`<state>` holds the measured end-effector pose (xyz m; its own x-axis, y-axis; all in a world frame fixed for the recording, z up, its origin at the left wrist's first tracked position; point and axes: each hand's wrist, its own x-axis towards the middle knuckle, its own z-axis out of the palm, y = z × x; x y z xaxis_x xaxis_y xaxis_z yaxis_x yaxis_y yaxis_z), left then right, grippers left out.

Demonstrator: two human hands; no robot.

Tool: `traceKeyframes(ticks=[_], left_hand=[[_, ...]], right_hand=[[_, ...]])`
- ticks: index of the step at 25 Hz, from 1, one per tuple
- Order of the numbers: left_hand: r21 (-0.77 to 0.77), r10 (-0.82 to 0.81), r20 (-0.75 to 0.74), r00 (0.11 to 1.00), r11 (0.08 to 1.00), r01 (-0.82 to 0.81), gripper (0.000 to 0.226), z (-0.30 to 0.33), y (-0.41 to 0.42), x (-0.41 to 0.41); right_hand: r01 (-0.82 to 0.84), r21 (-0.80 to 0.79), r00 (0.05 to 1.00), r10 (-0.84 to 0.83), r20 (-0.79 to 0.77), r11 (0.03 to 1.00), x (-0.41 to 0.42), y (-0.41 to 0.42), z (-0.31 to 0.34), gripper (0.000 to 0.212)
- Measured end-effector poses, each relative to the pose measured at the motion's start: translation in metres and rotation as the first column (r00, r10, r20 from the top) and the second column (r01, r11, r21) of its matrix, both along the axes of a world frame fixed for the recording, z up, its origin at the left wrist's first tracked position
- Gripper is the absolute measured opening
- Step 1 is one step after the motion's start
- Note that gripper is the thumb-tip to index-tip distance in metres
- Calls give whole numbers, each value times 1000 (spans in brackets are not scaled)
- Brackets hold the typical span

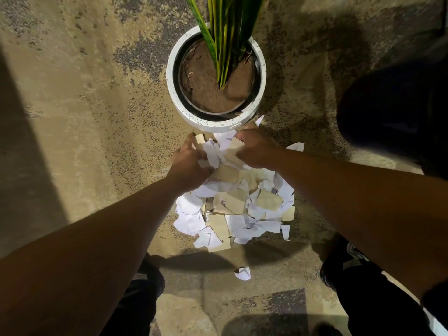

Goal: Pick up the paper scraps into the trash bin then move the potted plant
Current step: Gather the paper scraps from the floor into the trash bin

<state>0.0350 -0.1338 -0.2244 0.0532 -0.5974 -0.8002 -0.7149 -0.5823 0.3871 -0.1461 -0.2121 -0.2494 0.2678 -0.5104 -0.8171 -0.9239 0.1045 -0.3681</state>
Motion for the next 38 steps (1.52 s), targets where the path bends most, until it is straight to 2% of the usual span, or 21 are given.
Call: traceKeyframes(ticks=[2,4,7,9,11,12,14,16,19,21,23,25,28,30,32,34,37,38], left_hand=[[-41,-5,-5,1000,999,5,27,3,-3,-4],[-87,37,-15,999,995,-38,19,8,-3,-6],[-83,75,2,997,994,-74,5,13,3,-9],[-89,70,8,998,994,-69,7,14,5,-9],[-102,70,15,997,992,-68,12,19,7,-10],[-140,69,33,997,988,-64,11,25,7,-11],[-269,76,79,994,962,-52,7,42,12,-15],[-399,104,93,990,915,-59,4,65,18,-19],[-468,224,34,974,865,-182,19,108,24,-30],[-399,350,-94,932,845,-357,16,143,23,-42],[-257,507,-234,829,790,-556,11,185,15,-59],[-146,582,-329,744,747,-649,10,225,3,-77],[-32,580,-509,636,725,-688,10,272,-18,-112],[62,558,-632,539,729,-682,15,288,-33,-139],[79,535,-648,543,755,-650,11,282,-44,-167],[133,579,-621,529,742,-657,19,274,-50,-197],[393,715,-638,285,622,-678,14,272,-67,-251],[453,747,-625,224,582,-676,19,274,-74,-265]], right_hand=[[-19,54,999,16,43,998,3,3,5,15],[-17,36,998,14,61,999,6,8,10,10],[71,4,995,-71,75,997,3,18,14,15],[88,-16,990,-86,110,996,-3,25,15,17],[59,-99,991,-46,123,993,-9,31,20,11],[56,-165,992,-37,120,985,-12,34,28,7],[71,-281,993,-42,109,957,-20,42,46,12],[151,-324,986,-119,118,934,-31,53,79,19],[405,-309,913,-359,195,861,-44,65,138,20],[621,-242,783,-577,234,745,-54,68,183,18],[833,-128,550,-785,286,538,-65,70,228,17],[947,-28,308,-885,348,319,-74,72,270,17],[993,87,32,-896,443,78,-95,71,316,18],[995,101,-50,-868,494,0,-114,63,328,19],[986,117,-164,-825,541,-120,-136,55,325,19],[957,164,-291,-786,545,-241,-154,51,321,18],[908,260,-419,-723,550,-329,-187,41,326,20],[878,313,-478,-691,542,-362,-197,36,329,21]])
